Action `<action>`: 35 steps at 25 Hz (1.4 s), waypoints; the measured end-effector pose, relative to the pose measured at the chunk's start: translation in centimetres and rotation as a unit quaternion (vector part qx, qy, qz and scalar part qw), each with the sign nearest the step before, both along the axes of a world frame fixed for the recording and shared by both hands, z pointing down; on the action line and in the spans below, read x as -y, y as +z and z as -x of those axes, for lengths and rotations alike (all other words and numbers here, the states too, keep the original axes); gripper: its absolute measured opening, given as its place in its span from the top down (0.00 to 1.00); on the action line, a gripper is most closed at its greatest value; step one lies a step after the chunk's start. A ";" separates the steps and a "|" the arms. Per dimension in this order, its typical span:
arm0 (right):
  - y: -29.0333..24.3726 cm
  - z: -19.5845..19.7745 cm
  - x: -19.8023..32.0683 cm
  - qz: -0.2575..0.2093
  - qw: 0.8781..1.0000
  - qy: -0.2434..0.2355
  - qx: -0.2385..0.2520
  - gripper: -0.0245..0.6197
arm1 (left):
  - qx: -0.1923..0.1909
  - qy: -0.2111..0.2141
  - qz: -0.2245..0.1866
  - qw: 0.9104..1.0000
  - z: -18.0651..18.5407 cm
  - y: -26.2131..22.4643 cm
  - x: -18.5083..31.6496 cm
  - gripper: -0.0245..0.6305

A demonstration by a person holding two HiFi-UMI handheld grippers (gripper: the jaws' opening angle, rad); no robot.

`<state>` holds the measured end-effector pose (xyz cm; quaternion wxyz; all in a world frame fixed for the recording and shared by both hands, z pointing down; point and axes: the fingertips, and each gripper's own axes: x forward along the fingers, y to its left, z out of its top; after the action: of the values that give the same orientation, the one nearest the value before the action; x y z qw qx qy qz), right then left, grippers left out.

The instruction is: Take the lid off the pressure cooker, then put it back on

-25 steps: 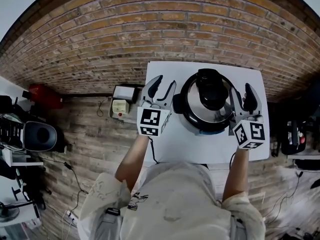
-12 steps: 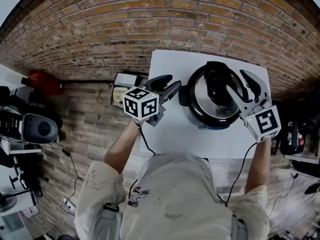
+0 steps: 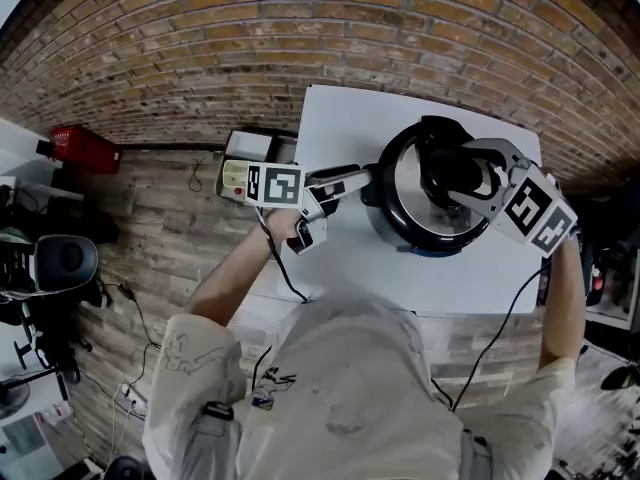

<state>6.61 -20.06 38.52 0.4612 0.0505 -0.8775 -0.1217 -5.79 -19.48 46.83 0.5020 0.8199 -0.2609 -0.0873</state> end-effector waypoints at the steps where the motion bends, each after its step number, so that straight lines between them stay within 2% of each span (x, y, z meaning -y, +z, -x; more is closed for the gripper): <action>1: 0.2 0.0 0.2 0.006 1.000 -0.004 -0.015 0.51 | -0.020 0.000 0.012 1.000 0.1 0.1 0.1 0.61; 4: 0.9 0.0 0.2 0.032 0.998 -0.020 -0.058 0.50 | -0.089 0.002 0.045 0.995 0.2 -0.2 0.3 0.61; 6: 1.7 -0.1 -0.3 0.054 0.994 -0.029 -0.087 0.48 | -0.114 0.008 0.056 0.992 0.0 -0.3 0.3 0.61; 9: 2.7 -0.4 -0.4 0.073 0.989 -0.037 -0.127 0.47 | -0.100 0.021 0.063 0.993 0.0 0.5 0.3 0.61; 15: 4.0 -0.7 0.1 0.077 0.981 -0.044 -0.171 0.46 | -0.090 0.057 0.094 0.990 -1.9 2.6 -0.4 0.61; 18: 4.5 -0.9 0.2 0.095 0.975 -0.048 -0.193 0.46 | -0.112 0.064 0.110 0.986 -2.6 3.3 -0.4 0.62; 23: 4.4 -0.7 -0.1 0.110 0.972 -0.059 -0.198 0.50 | -0.162 0.057 0.128 0.977 -2.7 3.2 -0.4 0.68; 35: 4.6 -0.8 -0.1 0.110 0.972 -0.067 -0.194 0.51 | -0.168 0.053 0.127 0.976 -2.8 3.0 -0.4 0.71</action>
<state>7.43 -19.94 43.10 0.6163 -0.0841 -0.7805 -0.0626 -2.94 -19.05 49.79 0.6429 0.7356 -0.1377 -0.1634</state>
